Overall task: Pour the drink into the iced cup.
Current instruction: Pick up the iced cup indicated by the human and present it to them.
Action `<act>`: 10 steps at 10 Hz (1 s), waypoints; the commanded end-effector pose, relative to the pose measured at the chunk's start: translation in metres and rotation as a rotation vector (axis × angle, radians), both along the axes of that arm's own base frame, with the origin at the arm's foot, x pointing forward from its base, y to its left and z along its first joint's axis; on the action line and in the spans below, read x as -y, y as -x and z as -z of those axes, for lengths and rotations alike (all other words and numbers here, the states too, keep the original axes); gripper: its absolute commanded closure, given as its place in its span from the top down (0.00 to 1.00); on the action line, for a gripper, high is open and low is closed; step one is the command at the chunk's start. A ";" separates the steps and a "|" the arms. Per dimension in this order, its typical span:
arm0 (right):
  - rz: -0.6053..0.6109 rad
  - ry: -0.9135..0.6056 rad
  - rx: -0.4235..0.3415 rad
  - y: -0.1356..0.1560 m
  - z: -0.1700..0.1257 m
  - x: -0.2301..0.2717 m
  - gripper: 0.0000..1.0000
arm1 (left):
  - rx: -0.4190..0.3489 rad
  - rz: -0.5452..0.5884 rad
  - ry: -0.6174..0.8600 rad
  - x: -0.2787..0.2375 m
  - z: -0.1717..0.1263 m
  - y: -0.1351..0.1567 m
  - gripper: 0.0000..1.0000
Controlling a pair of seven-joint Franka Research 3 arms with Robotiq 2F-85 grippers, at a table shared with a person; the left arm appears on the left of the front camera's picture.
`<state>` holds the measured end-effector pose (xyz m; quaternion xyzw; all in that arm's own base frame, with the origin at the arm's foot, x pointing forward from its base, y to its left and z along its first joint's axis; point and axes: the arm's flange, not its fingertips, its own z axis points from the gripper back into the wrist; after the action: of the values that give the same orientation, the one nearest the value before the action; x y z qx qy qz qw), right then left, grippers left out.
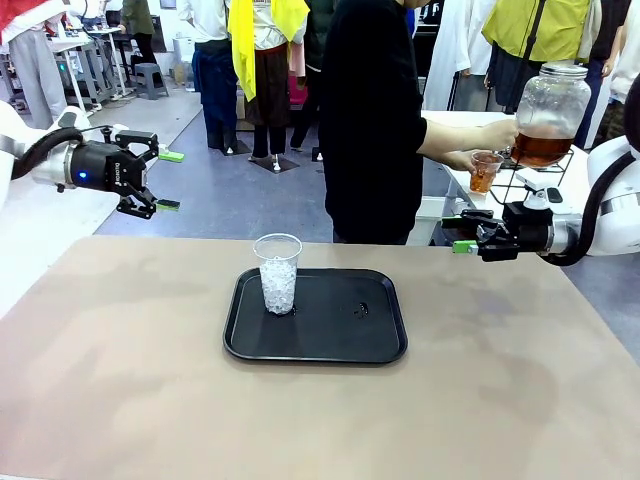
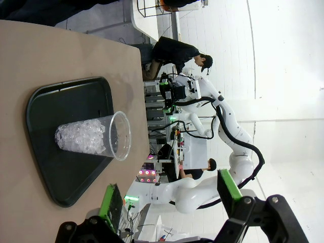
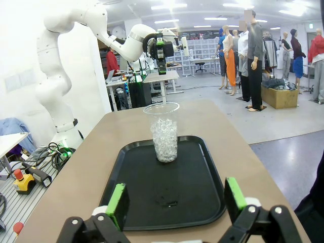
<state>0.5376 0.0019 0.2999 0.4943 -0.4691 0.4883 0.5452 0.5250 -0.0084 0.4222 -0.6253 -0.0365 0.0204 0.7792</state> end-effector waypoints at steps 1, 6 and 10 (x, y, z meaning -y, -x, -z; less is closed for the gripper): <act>0.004 -0.019 0.000 0.002 -0.002 -0.001 1.00 | 0.009 -0.002 0.005 0.000 -0.002 0.000 1.00; 0.004 -0.019 0.000 0.002 -0.002 -0.001 1.00 | 0.009 -0.002 0.005 0.000 -0.002 0.000 1.00; 0.004 -0.019 0.000 0.002 -0.002 -0.001 1.00 | 0.009 -0.002 0.005 0.000 -0.002 0.000 1.00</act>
<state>0.5376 0.0019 0.2999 0.4943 -0.4691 0.4883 0.5452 0.5250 -0.0084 0.4222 -0.6253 -0.0365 0.0204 0.7792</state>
